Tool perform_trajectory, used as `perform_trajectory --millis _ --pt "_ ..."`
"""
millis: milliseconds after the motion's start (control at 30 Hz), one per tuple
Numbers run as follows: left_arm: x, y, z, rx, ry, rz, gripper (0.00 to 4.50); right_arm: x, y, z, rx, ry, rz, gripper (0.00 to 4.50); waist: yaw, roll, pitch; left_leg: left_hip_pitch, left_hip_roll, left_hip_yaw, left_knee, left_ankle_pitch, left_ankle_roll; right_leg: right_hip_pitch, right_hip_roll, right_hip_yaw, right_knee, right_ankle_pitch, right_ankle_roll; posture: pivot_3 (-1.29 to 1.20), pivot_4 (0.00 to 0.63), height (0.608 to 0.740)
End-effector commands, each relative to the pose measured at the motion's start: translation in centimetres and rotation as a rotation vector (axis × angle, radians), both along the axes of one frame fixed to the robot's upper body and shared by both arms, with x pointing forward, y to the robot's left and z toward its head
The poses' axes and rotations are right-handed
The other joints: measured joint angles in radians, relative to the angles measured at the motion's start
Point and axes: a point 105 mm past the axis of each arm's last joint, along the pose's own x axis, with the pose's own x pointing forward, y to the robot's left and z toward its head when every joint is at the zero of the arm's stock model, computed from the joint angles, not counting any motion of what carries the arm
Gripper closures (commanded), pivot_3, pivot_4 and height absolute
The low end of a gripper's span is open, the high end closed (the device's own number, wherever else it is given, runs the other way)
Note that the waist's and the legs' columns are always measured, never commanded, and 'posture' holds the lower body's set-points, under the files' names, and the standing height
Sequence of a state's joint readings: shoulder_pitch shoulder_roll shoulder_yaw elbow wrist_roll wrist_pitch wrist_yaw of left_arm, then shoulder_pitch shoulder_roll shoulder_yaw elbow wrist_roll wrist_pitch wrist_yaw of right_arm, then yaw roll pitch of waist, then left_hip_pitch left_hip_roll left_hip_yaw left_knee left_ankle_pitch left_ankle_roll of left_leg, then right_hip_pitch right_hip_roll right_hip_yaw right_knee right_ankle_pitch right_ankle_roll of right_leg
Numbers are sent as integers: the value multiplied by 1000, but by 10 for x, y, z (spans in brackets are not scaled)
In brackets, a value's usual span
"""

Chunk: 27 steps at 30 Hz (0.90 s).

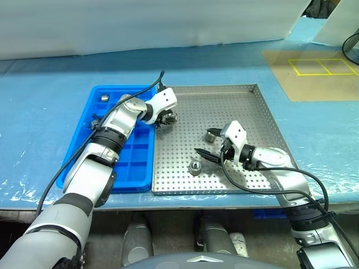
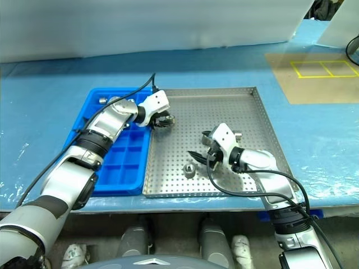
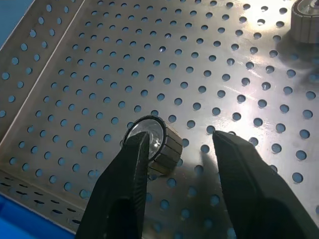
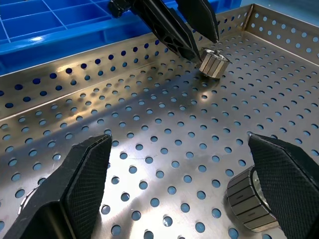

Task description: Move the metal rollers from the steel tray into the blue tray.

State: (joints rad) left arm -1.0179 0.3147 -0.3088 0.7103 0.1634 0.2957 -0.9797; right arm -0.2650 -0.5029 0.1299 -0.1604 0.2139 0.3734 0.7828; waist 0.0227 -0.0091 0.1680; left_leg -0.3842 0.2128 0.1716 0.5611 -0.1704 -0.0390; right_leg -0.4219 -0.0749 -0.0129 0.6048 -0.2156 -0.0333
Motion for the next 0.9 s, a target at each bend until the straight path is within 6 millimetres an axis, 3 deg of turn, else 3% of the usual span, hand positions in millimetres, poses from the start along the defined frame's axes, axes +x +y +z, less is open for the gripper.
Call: perform_trajectory --millis 33,533,767,900 --pt "3 0 9 96 -77 -38 2308 -1 2 8 10 -38 11 0 -1 0 0 0 0 0 0 0 0 0 0 0 0 0 0 -232 150 740" --pt "10 6 -28 338 -135 -96 2308 -3 1 7 19 -41 -11 0 -8 0 0 2 0 0 1 0 0 2 0 0 1 0 0 -270 150 740" --pt "21 -9 6 203 -212 -53 2308 -4 0 5 15 -39 -19 0 -9 0 0 3 0 0 1 0 -1 2 0 1 1 0 0 -262 150 740" --pt "16 -14 15 136 -171 -68 1427 -1 3 6 17 -43 -12 0 -8 0 0 0 0 0 0 0 -1 0 0 0 0 0 0 -259 150 740"
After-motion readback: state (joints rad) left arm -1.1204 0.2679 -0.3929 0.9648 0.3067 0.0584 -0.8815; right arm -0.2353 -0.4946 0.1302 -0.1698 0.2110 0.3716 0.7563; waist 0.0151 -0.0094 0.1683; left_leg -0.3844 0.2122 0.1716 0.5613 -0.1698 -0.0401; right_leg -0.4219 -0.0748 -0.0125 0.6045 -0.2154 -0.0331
